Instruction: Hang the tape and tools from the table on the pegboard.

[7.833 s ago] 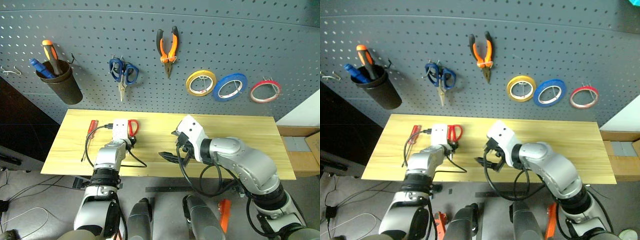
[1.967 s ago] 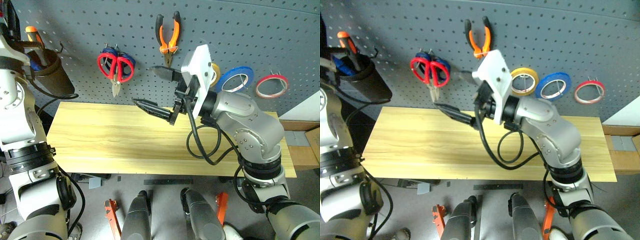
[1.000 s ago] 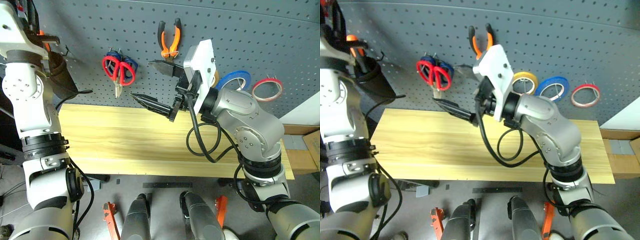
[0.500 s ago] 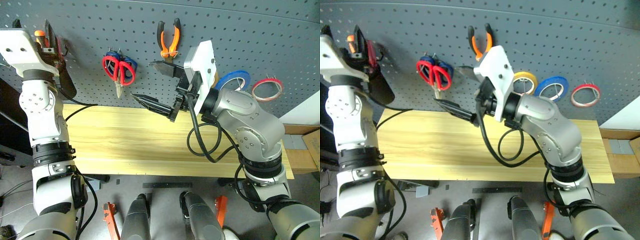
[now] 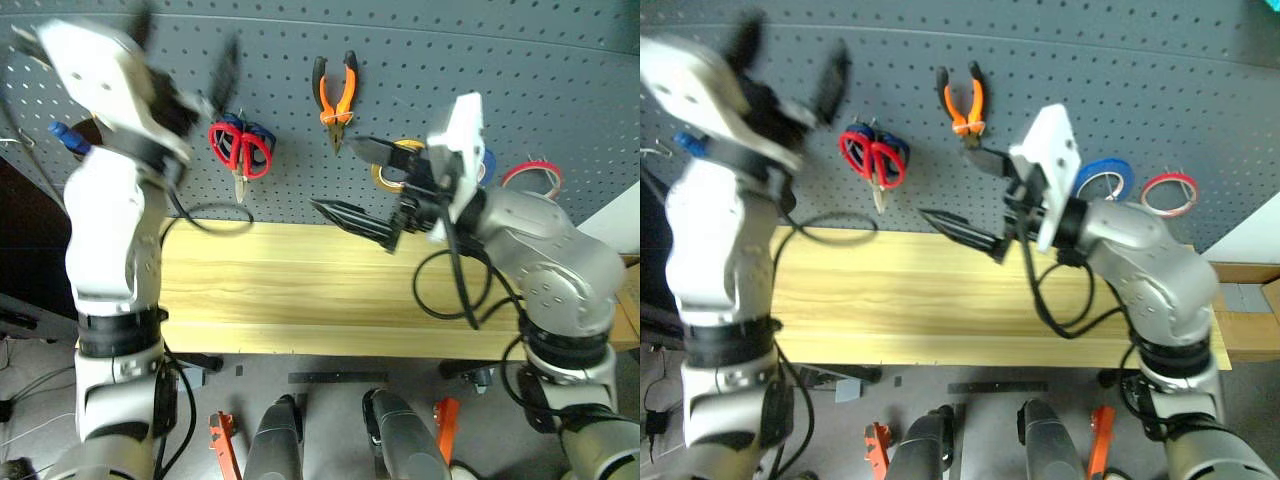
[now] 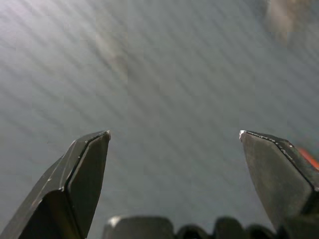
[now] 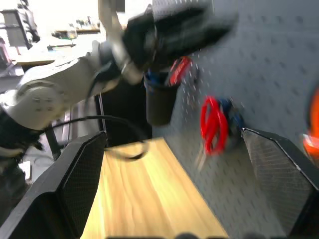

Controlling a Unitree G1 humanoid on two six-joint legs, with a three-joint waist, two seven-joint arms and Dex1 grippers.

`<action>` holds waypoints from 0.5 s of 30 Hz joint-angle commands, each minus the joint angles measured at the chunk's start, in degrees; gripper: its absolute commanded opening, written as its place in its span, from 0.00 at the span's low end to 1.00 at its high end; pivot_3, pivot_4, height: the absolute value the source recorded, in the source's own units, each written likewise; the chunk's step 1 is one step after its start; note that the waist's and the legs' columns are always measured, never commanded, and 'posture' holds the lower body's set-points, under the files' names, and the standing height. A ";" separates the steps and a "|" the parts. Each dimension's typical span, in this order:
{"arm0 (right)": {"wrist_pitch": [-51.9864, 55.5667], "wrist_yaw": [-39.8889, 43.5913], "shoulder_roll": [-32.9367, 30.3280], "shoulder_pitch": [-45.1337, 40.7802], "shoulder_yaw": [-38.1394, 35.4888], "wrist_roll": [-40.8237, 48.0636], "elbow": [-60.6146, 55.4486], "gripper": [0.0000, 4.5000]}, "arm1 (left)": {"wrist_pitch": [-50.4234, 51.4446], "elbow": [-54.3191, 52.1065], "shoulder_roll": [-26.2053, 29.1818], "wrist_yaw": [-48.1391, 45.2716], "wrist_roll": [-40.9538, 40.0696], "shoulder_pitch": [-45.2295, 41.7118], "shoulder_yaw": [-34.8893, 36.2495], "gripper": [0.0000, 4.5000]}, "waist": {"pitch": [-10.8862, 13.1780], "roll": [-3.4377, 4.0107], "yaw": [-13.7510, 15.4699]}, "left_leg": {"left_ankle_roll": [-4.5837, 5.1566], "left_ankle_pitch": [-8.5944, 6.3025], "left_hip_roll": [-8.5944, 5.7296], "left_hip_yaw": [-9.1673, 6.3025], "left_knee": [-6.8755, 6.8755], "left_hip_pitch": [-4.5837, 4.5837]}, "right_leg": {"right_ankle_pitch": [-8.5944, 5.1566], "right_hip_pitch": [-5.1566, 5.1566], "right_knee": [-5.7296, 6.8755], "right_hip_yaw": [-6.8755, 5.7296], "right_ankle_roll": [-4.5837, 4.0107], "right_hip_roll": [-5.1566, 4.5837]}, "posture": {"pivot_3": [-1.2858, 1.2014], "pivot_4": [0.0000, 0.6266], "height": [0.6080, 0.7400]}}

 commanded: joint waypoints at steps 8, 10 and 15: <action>-6.72 1.35 -4.90 19.75 3.70 -5.00 -4.19 1.00 | 11.77 -11.18 -1.95 -1.15 0.80 14.98 -6.70 0.99 | -2.15 0.16 -0.14 | -0.04 0.18 -0.08 0.04 -0.06 0.88 | 0.05 0.71 0.29 0.09 -0.12 0.21 | 0.47 0.20 1.00; -11.31 -0.67 -3.36 22.90 5.08 -9.47 -0.58 1.00 | 10.27 -7.21 -3.50 -0.68 1.97 18.71 -6.34 0.99 | -3.20 0.37 -0.22 | -0.03 0.16 -0.02 0.07 -0.12 1.15 | 0.05 1.07 -0.10 0.12 -0.11 0.36 | 0.46 0.17 1.00; -26.32 -10.89 2.99 27.59 6.17 -23.74 13.76 1.00 | 1.27 3.24 -6.60 -0.73 8.03 26.14 -6.96 0.99 | -5.58 0.29 -0.50 | -0.04 0.15 0.04 0.16 -0.11 2.06 | -0.13 1.94 -0.25 0.23 0.07 0.49 | 0.46 0.12 1.00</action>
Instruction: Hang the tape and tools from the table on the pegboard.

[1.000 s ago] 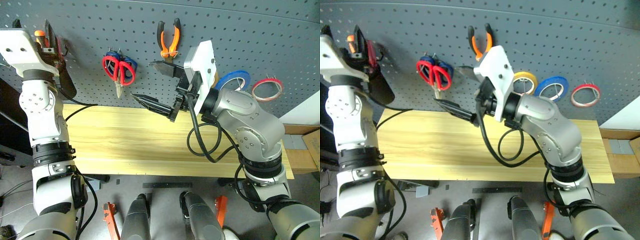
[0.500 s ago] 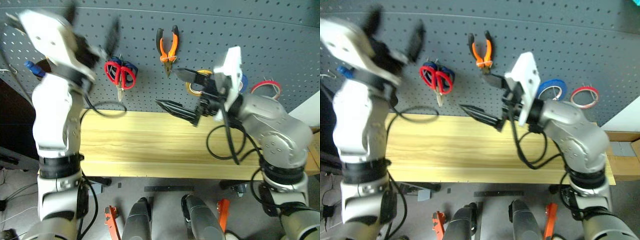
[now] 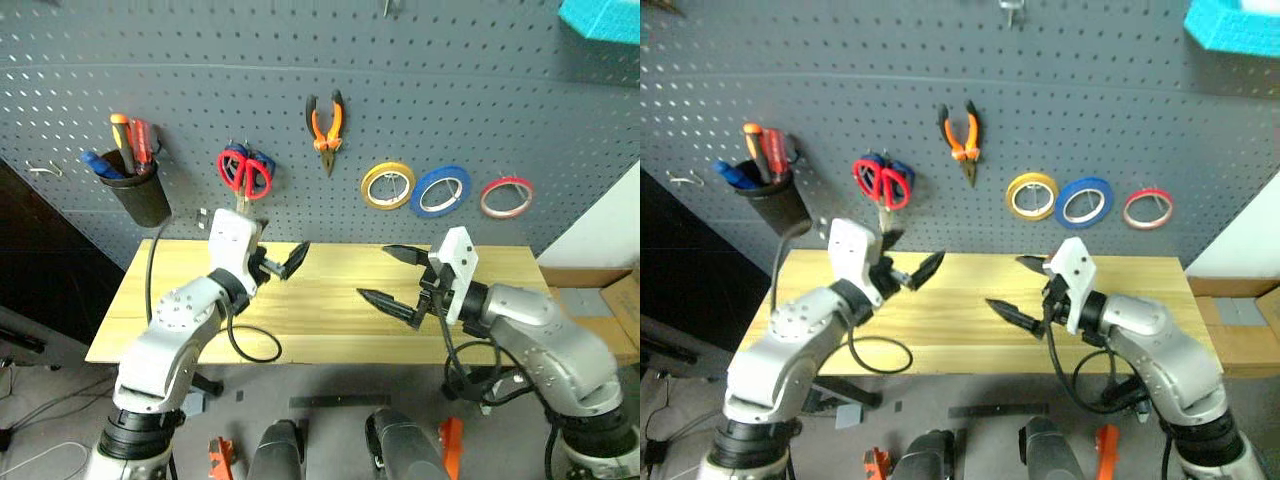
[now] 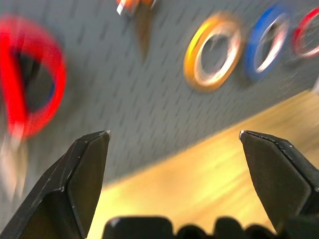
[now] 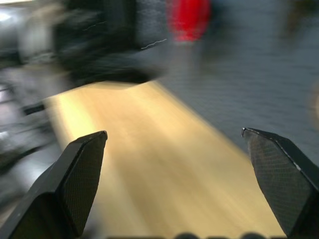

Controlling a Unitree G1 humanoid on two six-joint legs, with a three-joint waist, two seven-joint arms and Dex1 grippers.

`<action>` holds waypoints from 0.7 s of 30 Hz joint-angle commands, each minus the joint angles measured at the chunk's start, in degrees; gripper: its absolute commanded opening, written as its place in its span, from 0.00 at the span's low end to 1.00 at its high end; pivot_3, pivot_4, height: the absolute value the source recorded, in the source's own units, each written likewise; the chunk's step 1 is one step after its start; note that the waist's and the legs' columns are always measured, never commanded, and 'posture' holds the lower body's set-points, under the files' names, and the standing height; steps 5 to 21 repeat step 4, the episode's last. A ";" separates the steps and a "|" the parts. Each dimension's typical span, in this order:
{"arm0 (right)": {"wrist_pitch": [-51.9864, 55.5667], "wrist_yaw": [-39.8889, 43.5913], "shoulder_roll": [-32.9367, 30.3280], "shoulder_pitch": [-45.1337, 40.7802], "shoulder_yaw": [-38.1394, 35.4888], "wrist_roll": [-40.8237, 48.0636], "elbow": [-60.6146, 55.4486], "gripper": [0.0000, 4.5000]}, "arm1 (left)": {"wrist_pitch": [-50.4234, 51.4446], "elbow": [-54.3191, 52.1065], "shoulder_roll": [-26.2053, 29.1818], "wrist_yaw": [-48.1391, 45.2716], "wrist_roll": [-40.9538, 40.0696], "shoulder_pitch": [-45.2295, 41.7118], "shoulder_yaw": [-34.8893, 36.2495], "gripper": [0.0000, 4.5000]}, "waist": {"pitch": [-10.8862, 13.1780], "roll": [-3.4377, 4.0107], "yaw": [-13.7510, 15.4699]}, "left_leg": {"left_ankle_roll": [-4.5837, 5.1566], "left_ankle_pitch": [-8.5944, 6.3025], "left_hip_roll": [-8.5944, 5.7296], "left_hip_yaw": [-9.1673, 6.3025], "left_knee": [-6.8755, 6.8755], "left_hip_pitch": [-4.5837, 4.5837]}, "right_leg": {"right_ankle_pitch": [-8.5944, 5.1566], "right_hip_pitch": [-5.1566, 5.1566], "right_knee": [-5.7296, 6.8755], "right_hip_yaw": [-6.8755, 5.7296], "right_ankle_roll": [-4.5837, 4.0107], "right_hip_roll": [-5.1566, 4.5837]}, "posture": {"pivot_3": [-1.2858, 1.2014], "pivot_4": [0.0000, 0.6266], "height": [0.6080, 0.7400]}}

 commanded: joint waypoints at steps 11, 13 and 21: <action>-14.46 -5.69 4.30 3.17 -0.06 -9.90 11.75 1.00 | -13.36 9.83 -2.63 1.31 7.59 2.92 1.13 0.99 | -1.36 0.00 -0.03 | 0.04 0.05 0.01 0.04 0.07 0.02 | 0.11 0.03 0.02 0.05 -0.09 0.01 | 0.47 0.09 1.00; -14.46 -5.69 4.30 3.17 -0.06 -9.90 11.75 1.00 | -13.36 9.83 -2.63 1.31 7.59 2.92 1.13 0.99 | -1.36 0.00 -0.03 | 0.04 0.05 0.01 0.04 0.07 0.02 | 0.11 0.03 0.02 0.05 -0.09 0.01 | 0.47 0.09 1.00; -14.46 -5.69 4.30 3.17 -0.06 -9.90 11.75 1.00 | -13.36 9.83 -2.63 1.31 7.59 2.92 1.13 0.99 | -1.36 0.00 -0.03 | 0.04 0.05 0.01 0.04 0.07 0.02 | 0.11 0.03 0.02 0.05 -0.09 0.01 | 0.47 0.09 1.00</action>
